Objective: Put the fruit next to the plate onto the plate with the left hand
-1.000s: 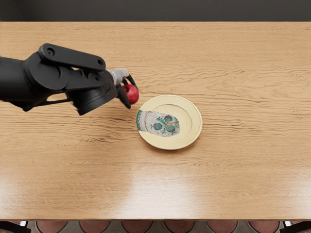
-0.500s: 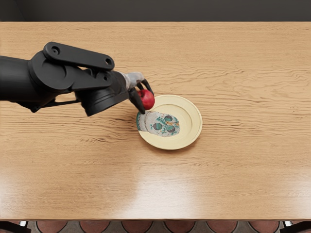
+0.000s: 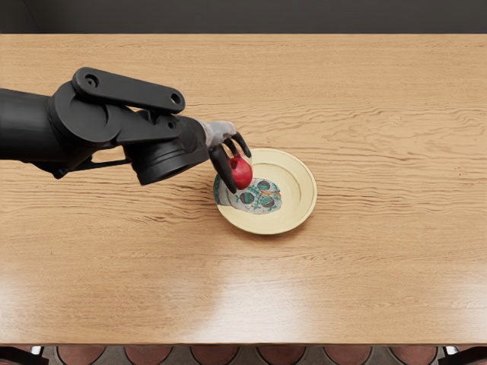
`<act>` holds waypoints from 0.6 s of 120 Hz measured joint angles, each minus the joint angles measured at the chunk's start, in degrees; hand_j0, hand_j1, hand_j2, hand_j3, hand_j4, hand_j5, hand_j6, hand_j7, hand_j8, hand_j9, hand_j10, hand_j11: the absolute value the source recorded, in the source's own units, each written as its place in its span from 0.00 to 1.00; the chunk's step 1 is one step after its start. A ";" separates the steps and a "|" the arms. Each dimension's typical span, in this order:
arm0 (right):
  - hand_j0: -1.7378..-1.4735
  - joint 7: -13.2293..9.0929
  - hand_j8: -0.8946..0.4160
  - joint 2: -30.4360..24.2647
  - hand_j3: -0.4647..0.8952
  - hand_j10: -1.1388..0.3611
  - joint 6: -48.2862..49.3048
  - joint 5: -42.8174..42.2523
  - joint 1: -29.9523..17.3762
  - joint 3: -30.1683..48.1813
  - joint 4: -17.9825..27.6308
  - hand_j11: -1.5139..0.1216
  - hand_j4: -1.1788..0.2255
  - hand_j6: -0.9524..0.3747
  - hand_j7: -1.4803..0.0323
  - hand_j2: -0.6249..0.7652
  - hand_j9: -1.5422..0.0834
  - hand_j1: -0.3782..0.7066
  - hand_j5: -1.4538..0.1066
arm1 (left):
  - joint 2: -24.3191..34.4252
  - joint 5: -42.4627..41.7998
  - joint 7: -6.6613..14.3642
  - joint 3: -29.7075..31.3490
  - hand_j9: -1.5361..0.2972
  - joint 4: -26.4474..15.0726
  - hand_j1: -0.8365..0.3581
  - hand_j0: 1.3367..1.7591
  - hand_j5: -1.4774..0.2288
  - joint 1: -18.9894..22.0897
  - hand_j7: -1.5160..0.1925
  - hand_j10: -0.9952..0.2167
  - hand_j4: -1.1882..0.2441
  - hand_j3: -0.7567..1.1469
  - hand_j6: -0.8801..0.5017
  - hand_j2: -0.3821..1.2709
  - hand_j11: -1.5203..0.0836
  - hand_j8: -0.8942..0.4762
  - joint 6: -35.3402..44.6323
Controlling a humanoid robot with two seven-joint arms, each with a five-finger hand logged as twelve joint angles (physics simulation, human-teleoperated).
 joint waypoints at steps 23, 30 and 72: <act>0.30 0.00 0.68 0.00 0.34 0.76 0.00 0.01 -0.01 0.00 0.00 0.93 0.84 0.72 0.98 0.45 0.95 0.03 0.93 | 2.49 0.13 -0.05 -0.19 0.68 0.06 0.77 0.76 0.69 0.00 0.72 0.64 0.67 0.40 0.48 0.26 0.77 0.49 -0.06; 0.30 0.00 0.68 0.00 0.34 0.76 0.00 0.01 -0.01 0.00 0.00 0.93 0.84 0.72 0.98 0.45 0.95 0.03 0.93 | 5.68 0.21 -0.08 -0.61 0.71 0.10 0.82 0.76 0.73 0.13 0.76 0.68 0.71 0.40 0.52 0.25 0.81 0.53 -0.65; 0.30 0.00 0.68 0.00 0.34 0.76 0.00 -0.02 -0.01 0.00 0.00 0.93 0.84 0.72 0.98 0.45 0.95 0.03 0.93 | 40.38 0.37 -0.30 -8.48 0.81 0.23 0.95 0.76 0.83 8.25 0.85 0.79 0.80 0.40 0.61 0.24 0.91 0.62 -29.12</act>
